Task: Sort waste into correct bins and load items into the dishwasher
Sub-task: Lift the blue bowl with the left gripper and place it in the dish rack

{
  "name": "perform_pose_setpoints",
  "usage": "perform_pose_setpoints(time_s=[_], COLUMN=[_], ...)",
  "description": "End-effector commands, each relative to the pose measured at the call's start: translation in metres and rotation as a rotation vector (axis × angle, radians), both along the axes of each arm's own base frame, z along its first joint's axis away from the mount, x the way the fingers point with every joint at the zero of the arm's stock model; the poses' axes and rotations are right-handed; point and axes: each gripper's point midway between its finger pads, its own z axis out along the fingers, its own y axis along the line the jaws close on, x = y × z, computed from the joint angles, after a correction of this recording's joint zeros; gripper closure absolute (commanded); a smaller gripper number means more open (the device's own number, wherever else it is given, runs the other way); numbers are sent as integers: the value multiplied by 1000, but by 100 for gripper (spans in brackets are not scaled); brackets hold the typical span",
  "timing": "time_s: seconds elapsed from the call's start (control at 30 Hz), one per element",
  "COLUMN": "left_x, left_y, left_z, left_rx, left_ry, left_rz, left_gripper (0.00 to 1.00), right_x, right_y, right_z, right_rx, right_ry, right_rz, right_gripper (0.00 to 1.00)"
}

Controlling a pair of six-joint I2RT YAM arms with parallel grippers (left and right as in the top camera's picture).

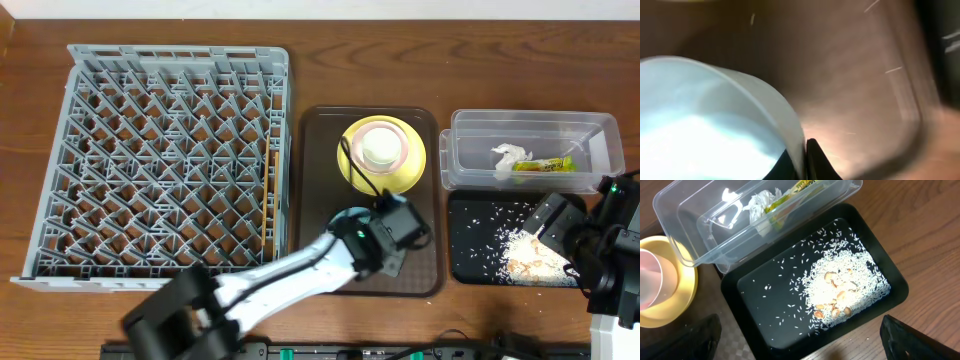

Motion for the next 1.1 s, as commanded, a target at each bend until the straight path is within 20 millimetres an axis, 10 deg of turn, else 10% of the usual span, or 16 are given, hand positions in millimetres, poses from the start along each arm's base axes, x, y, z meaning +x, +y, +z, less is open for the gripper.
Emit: perform_pose_setpoints(time_s=[0.0, 0.37, 0.77, 1.07], left_x=[11, 97, 215, 264], left_y=[-18, 79, 178, 220], left_z=[78, 209, 227, 151], left_rx=[-239, -740, -1158, -1267], left_ry=[-18, -74, -55, 127], left_rz=[-39, 108, 210, 352], left_gripper=[92, 92, 92, 93], right_x=[0, 0, 0, 0], right_y=[-3, -3, -3, -3], right_z=[5, 5, 5, 5], right_rx=[-3, -3, -3, -3], right_ry=[-15, -15, -15, -15], right_rz=[-18, -18, -18, -18], right_gripper=[1, 1, 1, 1])
